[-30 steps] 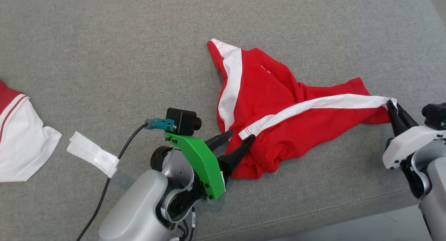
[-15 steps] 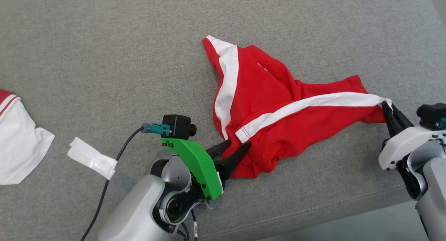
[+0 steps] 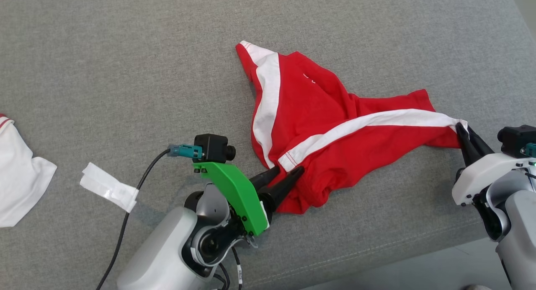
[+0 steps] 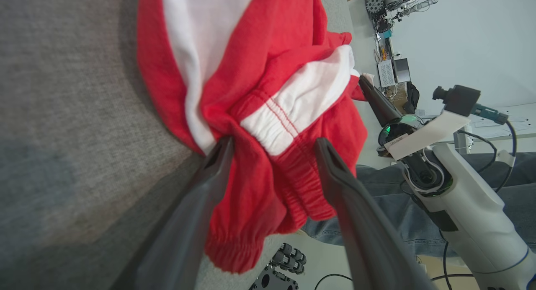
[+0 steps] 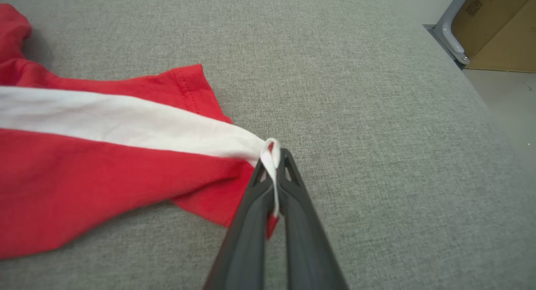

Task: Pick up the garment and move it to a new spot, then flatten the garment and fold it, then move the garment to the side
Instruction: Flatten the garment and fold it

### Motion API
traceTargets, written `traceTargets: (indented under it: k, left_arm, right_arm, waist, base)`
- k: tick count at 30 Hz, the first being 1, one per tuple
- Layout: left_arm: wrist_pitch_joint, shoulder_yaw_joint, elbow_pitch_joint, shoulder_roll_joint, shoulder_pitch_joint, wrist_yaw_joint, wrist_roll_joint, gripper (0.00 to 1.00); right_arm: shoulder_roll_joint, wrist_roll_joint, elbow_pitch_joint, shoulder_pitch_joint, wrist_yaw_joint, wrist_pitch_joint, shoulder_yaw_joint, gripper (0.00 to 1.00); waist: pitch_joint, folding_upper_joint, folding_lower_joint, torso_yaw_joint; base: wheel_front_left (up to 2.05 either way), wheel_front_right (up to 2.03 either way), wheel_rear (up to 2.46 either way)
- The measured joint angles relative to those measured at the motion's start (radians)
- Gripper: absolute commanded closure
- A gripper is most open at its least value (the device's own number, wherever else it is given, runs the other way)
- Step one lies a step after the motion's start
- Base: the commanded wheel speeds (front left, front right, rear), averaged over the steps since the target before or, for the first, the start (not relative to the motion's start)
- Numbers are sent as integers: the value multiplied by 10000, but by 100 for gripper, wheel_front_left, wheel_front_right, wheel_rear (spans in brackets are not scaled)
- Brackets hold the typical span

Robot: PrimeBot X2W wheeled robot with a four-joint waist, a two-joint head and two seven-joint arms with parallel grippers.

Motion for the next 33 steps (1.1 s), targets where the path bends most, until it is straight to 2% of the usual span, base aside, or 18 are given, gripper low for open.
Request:
traceTargets:
  k: [8, 12, 16, 17, 18, 19, 21, 22, 23, 24, 33]
  left_arm:
    - [-40, 15, 8, 0, -2, 190, -863, 0]
    - [-211, 17, -21, 0, -12, 268, -1185, 16]
    - [-326, -25, -12, 0, -105, 284, -1244, 23]
    - [-355, -33, -8, 0, -151, 324, -1244, 28]
    - [-374, -36, 0, 0, -200, 351, -1246, 36]
    - [-458, -35, 2, 0, -231, 351, -1246, 48]
    - [-546, -38, 2, 0, -252, 351, -1321, 59]
    - [-550, -58, 2, 0, -255, 351, -1348, 69]
    - [-625, -94, 4, 0, -261, 351, -1373, 79]
    - [-663, -138, 4, 0, -283, 351, -1373, 100]
    - [-941, -481, -13, -2, -682, 330, -1197, 100]
  right_arm:
    - [75, 0, 38, 0, 0, -73, 4, 100]
    - [77, 0, 48, 0, -2, -73, 6, 100]
    - [88, 0, 90, -5, -2, -77, 15, 100]
    - [94, 0, 98, -7, -2, -82, 21, 100]
    - [100, 0, 109, -10, -2, -84, 31, 100]
    - [109, 0, 115, -12, -2, -84, 40, 100]
    - [123, 0, 127, -12, -2, -84, 58, 100]
    - [123, 0, 134, -12, -2, -84, 61, 100]
    - [125, 0, 140, -12, -2, -86, 65, 100]
    - [125, 0, 148, -13, -2, -86, 65, 100]
    - [134, 0, 194, -68, -2, -192, 96, 100]
  waist:
    - [24, 0, 0, -47]
    - [45, 1, 0, -64]
    - [64, 0, 0, -82]
    - [68, 0, 0, -88]
    - [72, 0, 0, -94]
    - [74, 0, 0, -101]
    - [79, 0, 0, -115]
    - [83, 0, 0, -120]
    - [86, 0, 0, -125]
    - [88, 0, 0, -128]
    - [76, 0, 0, -89]
  base:
    - [0, 0, 0]
    - [0, 0, 0]
    - [0, 0, 0]
    - [0, 0, 0]
    - [0, 0, 0]
    - [0, 0, 0]
    - [0, 0, 0]
    - [0, 0, 0]
    - [0, 0, 0]
    - [0, 0, 0]
    - [0, 0, 0]
